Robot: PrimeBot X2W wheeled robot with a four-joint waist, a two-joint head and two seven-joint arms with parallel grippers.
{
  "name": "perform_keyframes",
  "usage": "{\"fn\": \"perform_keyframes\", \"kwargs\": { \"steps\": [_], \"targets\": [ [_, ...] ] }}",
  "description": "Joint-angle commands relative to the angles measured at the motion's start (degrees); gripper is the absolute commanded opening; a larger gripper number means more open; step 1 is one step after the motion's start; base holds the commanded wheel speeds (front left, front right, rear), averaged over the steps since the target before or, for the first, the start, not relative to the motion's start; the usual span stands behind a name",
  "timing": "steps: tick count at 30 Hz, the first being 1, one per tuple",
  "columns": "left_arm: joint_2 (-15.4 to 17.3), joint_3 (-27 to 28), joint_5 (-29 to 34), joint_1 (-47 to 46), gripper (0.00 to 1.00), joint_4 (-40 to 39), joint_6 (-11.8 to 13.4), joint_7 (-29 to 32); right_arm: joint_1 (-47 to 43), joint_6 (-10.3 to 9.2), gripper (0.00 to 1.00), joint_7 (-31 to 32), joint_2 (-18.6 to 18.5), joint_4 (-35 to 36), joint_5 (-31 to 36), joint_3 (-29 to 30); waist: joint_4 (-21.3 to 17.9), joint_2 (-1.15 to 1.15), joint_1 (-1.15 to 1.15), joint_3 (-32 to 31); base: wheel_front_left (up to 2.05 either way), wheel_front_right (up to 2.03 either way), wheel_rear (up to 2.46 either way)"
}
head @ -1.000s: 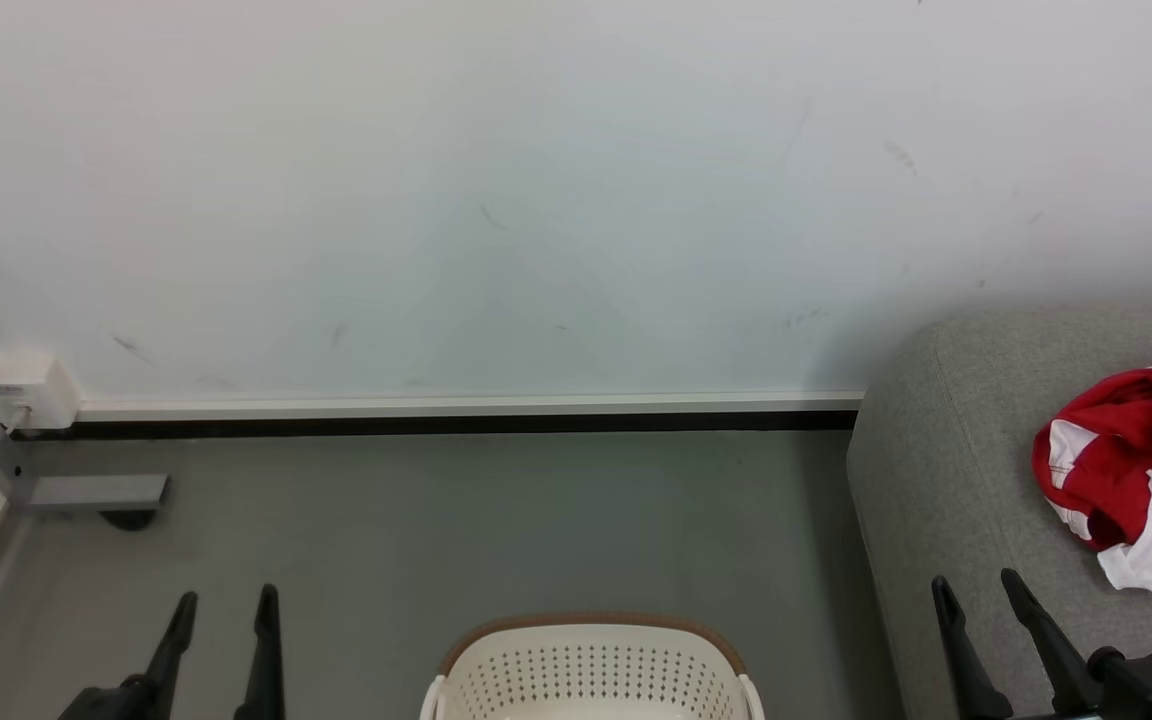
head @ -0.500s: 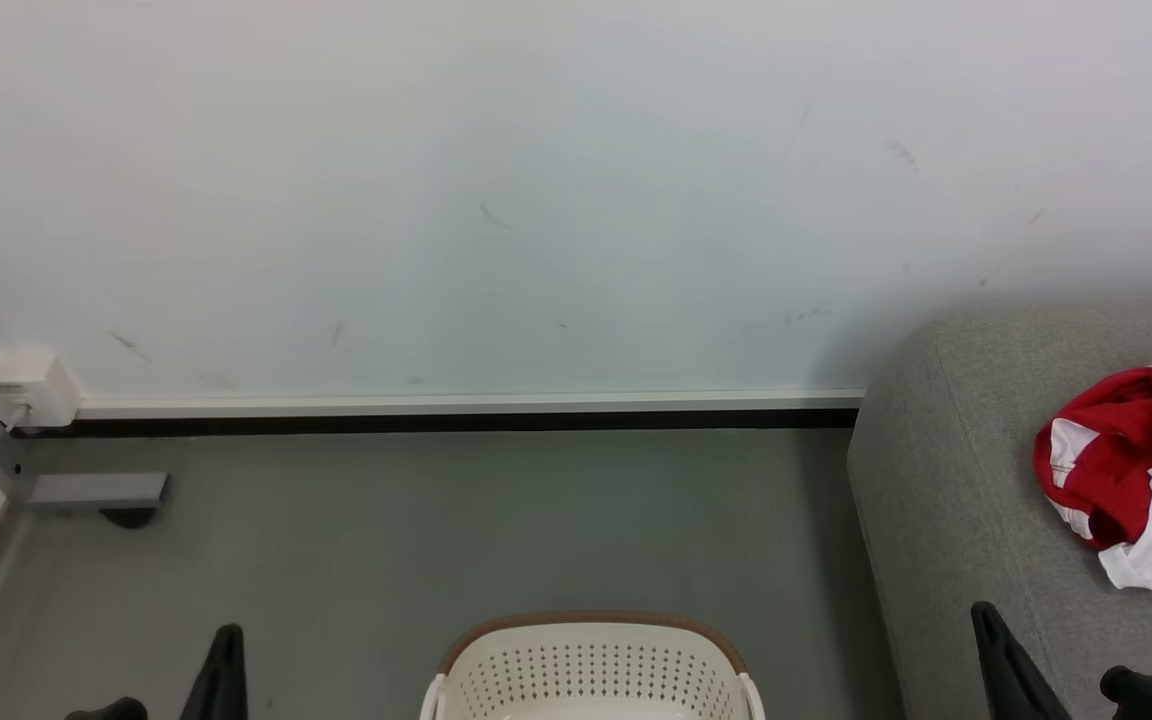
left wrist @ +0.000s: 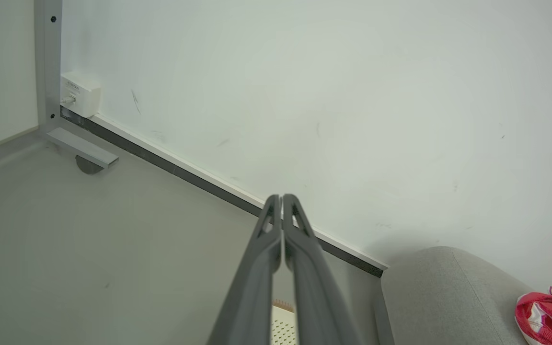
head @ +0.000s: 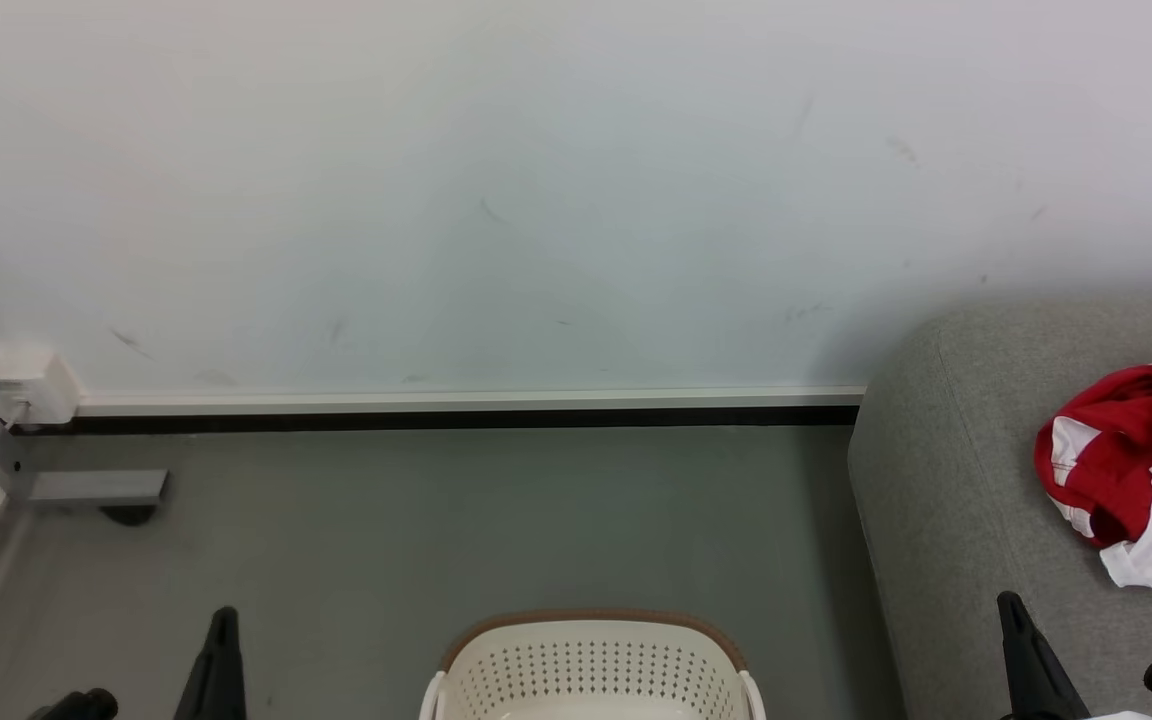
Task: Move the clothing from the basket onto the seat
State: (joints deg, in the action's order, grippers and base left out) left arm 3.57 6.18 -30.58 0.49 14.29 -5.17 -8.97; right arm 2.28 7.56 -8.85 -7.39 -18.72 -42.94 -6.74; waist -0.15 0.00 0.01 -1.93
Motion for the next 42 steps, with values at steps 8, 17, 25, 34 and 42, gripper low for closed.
{"fn": "perform_keyframes", "kwargs": {
  "steps": [8, 17, 25, 34, 42],
  "targets": [
    [0.1, 0.1, -8.8, -2.0, 0.0, -1.8, 0.5, 2.0, 2.3, -0.03, 0.0, 2.0, 0.2, 1.4, -7.0, 2.0, 0.0, 0.0, -0.01, 0.1, 0.0, 0.0, 0.0],
    [0.0, 0.1, -16.2, -2.6, 0.0, -2.3, 0.7, 3.9, 2.8, -0.04, 0.0, 3.7, 0.7, 1.8, -13.1, 3.4, 0.0, 0.0, -0.01, 0.3, 0.0, 0.0, 0.0],
    [0.0, 0.2, -22.1, -3.1, 0.0, -2.8, 0.9, 5.4, 3.2, -0.05, 0.0, 5.1, 1.0, 2.1, -18.0, 4.6, 0.0, 0.0, -0.01, 0.4, 0.0, 0.0, 0.0],
    [-0.1, 0.2, -27.7, -3.6, 0.0, -3.1, 1.0, 6.8, 3.4, -0.06, 0.0, 6.4, 1.3, 2.3, -22.5, 5.6, 0.0, 0.0, -0.01, 0.6, 0.0, 0.0, 0.0],
    [-0.2, 0.3, -32.7, -4.1, 0.0, -3.3, 1.2, 8.1, 3.8, -0.07, 0.0, 7.5, 1.5, 2.6, -26.9, 6.5, 0.0, 0.0, -0.01, 0.7, 0.0, 0.0, 0.0]
  ]
}}
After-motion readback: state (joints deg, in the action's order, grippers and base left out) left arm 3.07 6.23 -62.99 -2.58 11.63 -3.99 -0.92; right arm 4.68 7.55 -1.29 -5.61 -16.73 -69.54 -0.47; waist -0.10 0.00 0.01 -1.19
